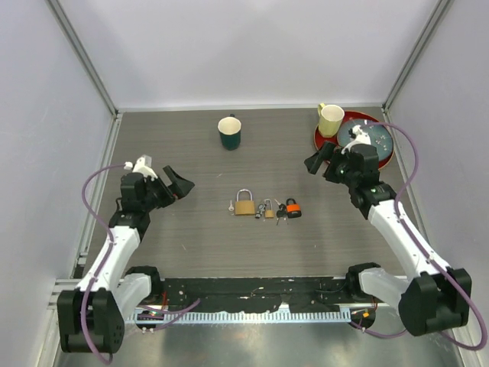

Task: Lock with the key
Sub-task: Reset both arms

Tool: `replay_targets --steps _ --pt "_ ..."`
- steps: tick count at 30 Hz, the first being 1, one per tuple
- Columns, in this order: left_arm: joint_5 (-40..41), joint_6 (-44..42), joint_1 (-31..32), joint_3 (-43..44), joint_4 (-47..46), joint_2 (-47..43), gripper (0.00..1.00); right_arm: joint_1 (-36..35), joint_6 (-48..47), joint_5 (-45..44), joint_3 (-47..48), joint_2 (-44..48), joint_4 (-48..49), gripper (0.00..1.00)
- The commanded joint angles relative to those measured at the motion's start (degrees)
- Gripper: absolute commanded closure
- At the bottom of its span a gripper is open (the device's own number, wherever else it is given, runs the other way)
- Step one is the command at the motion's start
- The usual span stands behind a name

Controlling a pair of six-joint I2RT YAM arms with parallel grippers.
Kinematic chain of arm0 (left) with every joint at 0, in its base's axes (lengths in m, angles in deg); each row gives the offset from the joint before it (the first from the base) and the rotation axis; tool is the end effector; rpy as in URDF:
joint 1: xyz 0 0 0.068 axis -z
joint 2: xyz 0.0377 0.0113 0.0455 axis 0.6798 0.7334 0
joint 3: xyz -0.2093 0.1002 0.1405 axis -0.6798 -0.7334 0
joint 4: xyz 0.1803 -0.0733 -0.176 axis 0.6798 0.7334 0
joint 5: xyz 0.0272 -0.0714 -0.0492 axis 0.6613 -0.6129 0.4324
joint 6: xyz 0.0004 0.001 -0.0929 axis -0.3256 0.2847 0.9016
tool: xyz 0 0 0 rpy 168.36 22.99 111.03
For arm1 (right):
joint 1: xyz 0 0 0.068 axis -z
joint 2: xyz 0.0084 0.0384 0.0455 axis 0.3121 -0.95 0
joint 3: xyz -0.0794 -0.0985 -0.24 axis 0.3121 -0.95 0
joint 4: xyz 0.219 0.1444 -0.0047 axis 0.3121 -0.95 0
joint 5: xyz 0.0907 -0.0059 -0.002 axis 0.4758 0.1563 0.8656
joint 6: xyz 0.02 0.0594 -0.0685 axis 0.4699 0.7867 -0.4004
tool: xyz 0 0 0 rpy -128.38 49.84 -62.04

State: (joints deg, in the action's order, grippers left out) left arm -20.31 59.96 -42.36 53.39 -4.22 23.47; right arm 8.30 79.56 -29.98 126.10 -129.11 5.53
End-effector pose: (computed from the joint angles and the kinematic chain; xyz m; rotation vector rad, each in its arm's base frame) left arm 0.2499 -0.0301 0.1920 -0.4517 2.1042 -0.7365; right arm 0.2863 0.0601 0.2568 0.2330 2.0756 0.5196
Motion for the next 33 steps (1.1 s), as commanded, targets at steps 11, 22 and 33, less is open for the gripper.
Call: replay_targets --steps 11,22,33 --pt "1.8 1.0 -0.2 8.8 9.4 -13.1 0.0 0.2 -2.3 -4.3 1.4 14.1 -3.5 0.0" --pt "1.2 1.2 -0.2 9.3 10.6 -14.4 0.0 0.1 -3.5 -3.3 -1.7 22.4 -0.2 0.0" --pt "2.6 -0.2 -0.2 6.6 8.1 -20.9 0.0 0.2 -3.1 -3.1 -7.3 25.9 7.4 0.0"
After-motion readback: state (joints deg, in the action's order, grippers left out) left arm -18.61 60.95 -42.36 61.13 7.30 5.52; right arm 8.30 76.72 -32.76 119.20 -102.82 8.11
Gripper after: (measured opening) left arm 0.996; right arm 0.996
